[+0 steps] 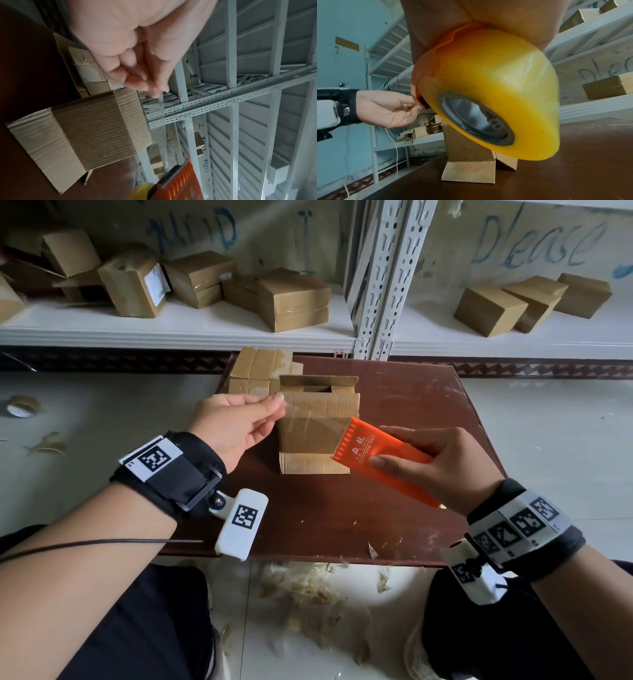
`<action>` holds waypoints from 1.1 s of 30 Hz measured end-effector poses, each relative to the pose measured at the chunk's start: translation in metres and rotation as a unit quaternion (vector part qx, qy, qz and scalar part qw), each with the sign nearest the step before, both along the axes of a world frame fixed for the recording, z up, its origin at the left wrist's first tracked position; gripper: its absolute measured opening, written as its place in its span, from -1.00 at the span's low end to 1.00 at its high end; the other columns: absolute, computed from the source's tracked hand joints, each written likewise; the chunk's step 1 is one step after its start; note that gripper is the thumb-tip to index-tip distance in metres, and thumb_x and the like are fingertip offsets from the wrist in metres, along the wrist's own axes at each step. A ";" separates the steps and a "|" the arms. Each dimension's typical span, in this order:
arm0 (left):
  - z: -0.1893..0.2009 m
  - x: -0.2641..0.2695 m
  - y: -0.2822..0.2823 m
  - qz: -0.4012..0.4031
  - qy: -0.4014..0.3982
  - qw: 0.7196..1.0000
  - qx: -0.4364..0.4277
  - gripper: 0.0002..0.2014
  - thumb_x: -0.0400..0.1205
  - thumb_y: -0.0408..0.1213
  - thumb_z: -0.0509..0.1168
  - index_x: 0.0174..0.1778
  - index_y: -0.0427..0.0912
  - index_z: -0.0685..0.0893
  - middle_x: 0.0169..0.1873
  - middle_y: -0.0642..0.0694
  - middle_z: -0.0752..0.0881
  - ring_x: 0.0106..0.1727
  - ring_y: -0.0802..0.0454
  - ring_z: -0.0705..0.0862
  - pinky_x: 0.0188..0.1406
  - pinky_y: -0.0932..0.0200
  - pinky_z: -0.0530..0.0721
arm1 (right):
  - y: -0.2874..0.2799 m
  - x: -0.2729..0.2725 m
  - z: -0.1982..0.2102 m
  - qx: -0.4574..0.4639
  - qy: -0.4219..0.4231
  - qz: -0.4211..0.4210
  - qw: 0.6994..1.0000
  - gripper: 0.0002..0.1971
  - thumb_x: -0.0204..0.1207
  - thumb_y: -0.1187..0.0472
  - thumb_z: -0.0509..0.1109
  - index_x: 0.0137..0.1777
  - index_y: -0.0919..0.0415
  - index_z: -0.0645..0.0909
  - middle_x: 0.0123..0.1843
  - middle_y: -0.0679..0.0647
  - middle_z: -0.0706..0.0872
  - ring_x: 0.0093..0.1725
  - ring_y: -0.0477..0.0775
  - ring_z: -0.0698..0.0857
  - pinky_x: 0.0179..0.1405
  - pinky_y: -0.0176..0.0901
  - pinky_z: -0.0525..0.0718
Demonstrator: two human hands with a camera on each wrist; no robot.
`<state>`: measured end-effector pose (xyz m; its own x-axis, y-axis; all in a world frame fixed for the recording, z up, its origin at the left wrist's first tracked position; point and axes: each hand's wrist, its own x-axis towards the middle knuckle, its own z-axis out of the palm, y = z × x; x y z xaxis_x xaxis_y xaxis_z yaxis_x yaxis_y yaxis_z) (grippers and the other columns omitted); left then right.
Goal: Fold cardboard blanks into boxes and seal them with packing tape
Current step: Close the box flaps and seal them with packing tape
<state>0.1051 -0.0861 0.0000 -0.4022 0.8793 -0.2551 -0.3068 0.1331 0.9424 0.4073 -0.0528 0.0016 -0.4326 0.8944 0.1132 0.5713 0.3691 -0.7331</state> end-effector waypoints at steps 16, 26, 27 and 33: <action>-0.002 -0.007 -0.002 -0.088 0.177 0.980 -0.012 -0.79 0.47 -0.36 0.61 -0.02 -0.32 0.83 -0.09 -0.25 0.84 -0.14 0.00 0.82 -0.13 0.28 0.79 | -0.001 0.006 0.005 0.012 0.005 -0.009 1.000 -0.44 0.27 -0.36 0.65 0.29 -0.27 0.83 0.01 -0.38 0.86 -0.05 -0.43 0.81 -0.14 -0.52 0.71; 0.001 -0.006 -0.002 -0.072 0.157 0.985 0.004 -0.84 0.59 -0.33 0.55 0.04 -0.27 0.82 -0.08 -0.20 0.90 -0.06 -0.03 0.88 0.03 0.16 0.85 | 0.002 0.003 0.001 0.029 -0.039 0.010 0.999 -0.43 0.30 -0.41 0.62 0.32 -0.33 0.79 0.05 -0.44 0.84 -0.02 -0.50 0.78 -0.07 -0.51 0.71; 0.000 -0.007 -0.001 -0.061 0.159 0.985 0.005 -0.88 0.61 -0.34 0.54 0.02 -0.27 0.82 -0.11 -0.20 0.90 -0.08 -0.02 0.87 0.01 0.17 0.86 | 0.003 0.002 0.001 0.024 -0.036 0.015 0.999 -0.44 0.31 -0.40 0.62 0.33 -0.32 0.79 0.05 -0.44 0.84 -0.03 -0.49 0.78 -0.07 -0.50 0.73; -0.001 -0.012 0.003 -0.036 0.172 0.985 0.005 -0.96 0.67 -0.36 0.49 -0.01 -0.25 0.80 -0.22 -0.10 0.88 -0.21 0.10 0.84 -0.11 0.26 0.84 | 0.005 0.001 0.005 0.013 -0.035 0.031 0.999 -0.44 0.33 -0.38 0.62 0.35 -0.34 0.77 0.10 -0.43 0.84 -0.01 -0.45 0.80 -0.01 -0.37 0.78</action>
<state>0.0927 -0.0829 -0.0008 -0.4003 0.9103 -0.1054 0.0397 0.1321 0.9904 0.4085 -0.0474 0.0067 -0.4941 0.8632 0.1038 0.5961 0.4233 -0.6823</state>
